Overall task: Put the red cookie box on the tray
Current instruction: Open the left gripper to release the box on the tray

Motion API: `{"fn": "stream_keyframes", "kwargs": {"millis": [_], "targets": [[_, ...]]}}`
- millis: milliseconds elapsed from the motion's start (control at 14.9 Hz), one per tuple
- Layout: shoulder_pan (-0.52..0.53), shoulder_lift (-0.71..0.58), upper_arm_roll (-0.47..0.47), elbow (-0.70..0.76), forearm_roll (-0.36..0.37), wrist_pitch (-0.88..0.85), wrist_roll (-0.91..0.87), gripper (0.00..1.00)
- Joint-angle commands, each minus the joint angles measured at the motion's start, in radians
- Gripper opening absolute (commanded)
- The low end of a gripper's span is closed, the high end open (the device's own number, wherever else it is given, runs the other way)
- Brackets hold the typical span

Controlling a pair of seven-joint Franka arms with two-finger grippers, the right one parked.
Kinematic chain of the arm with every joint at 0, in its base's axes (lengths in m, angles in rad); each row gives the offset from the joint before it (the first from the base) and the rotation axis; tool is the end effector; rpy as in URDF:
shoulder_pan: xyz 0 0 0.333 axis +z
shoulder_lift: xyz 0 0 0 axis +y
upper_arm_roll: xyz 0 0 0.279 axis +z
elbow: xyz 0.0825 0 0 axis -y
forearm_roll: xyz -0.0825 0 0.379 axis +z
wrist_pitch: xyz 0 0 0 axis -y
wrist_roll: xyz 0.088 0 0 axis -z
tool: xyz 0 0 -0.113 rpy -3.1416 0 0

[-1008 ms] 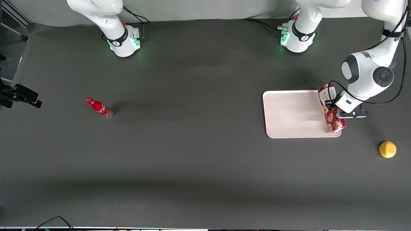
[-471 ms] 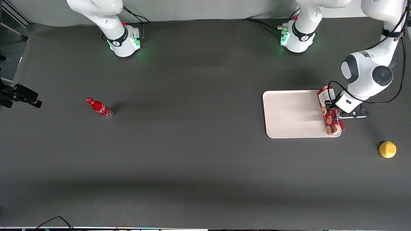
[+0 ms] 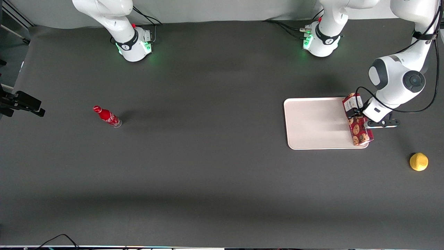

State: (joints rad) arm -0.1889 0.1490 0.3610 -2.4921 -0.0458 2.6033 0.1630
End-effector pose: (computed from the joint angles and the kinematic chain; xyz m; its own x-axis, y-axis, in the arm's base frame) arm 0.4543 0.0856 0.1921 0.9984 0.0462 -0.0312 0.0454 -0.9986 -0.0253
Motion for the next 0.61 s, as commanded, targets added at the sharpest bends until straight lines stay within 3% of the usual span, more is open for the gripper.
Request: {"fn": "stream_keyframes", "kwargs": {"millis": [0,134,403,538], "targets": [[0.006,-0.058,-0.007,0.015,-0.011,-0.023,0.013,1.00],[0.003,-0.062,-0.010,0.085,-0.009,-0.112,0.009,1.00],[-0.003,-0.057,-0.039,0.351,-0.009,-0.444,-0.028,1.00],[-0.003,-0.058,-0.068,0.451,-0.008,-0.497,-0.028,1.00]]}}
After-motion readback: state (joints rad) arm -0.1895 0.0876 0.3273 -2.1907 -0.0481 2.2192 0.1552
